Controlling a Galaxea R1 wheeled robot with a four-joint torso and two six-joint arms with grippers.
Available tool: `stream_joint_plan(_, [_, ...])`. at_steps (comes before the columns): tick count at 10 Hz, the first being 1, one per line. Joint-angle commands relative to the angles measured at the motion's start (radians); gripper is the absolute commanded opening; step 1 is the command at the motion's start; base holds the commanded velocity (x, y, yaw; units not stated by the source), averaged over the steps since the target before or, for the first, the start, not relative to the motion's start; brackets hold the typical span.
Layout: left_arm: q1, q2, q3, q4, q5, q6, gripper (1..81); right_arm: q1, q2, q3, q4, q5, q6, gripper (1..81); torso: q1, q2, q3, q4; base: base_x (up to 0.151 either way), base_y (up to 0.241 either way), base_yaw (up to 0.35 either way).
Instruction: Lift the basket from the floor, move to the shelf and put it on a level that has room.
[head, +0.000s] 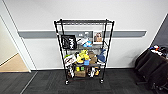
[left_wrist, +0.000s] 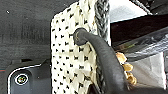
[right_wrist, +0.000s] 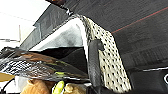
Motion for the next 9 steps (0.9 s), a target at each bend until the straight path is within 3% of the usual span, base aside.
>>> stream_joint_plan(1, [-0.107, -0.019, 0.048, -0.006, 0.069, 0.013, 1.0, 0.097, -0.014, 0.047, 0.015, -0.035, 0.009, 1.0, 0.0, 0.0, 0.0, 0.0, 0.0, 0.0, 0.0])
stream_joint_plan(3, [-0.107, -0.02, 0.055, 0.0, 0.069, 0.013, 1.0, 0.095, -0.013, 0.049, 0.015, -0.035, 0.008, 1.0, 0.0, 0.0, 0.0, 0.0, 0.0, 0.0, 0.0])
stream_joint_plan(9, [-0.107, -0.017, 0.056, 0.002, 0.069, 0.013, 1.0, 0.097, -0.014, 0.052, 0.015, -0.035, 0.008, 1.0, -0.002, 0.0, 0.001, 0.0, 0.081, 0.0, 0.0])
